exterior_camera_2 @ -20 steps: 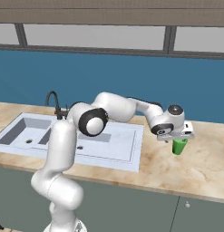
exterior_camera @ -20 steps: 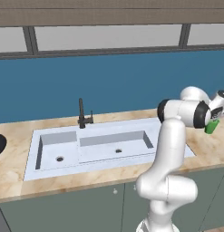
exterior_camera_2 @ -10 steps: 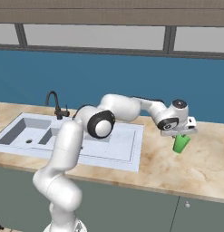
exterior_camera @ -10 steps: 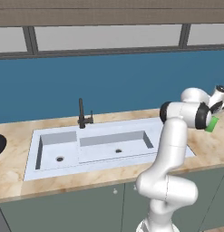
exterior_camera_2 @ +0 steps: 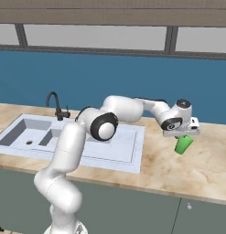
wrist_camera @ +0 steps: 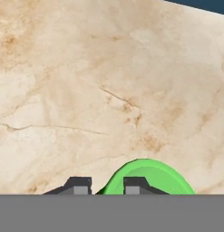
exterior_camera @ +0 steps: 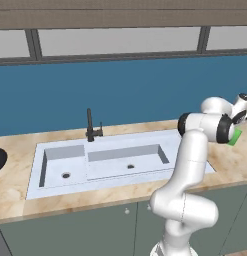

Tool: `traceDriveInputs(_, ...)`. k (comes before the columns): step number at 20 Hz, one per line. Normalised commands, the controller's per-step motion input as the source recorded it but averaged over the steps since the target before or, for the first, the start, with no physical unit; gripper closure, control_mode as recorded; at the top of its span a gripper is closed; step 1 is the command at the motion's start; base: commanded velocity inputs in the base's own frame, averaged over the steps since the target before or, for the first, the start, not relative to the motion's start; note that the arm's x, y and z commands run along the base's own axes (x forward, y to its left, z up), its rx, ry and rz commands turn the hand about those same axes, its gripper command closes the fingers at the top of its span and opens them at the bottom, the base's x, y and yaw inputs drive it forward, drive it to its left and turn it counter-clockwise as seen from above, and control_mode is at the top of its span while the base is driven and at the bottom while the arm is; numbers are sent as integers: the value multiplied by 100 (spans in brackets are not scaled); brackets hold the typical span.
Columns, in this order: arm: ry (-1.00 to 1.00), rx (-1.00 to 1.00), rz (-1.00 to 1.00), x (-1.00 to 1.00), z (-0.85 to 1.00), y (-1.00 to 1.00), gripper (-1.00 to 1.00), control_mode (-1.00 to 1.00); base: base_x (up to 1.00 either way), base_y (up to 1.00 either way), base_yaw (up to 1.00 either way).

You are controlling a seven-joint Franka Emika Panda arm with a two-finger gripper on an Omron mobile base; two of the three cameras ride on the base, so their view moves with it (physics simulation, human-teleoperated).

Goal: Place the pan in the left basin and the cup in the right basin of the sink.

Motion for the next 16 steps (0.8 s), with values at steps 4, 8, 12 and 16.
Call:
traceDriveInputs(4,0,0,0,0,0,27,100,-100,0,0,0)
traceDriveInputs(8,-5,-6,0,-1,0,64,100,-100,0,0,0)
traceDriveInputs(12,-11,-12,0,-5,0,79,100,-100,0,0,0)
traceDriveInputs(16,-14,-15,0,-14,0,79,100,-100,0,0,0)
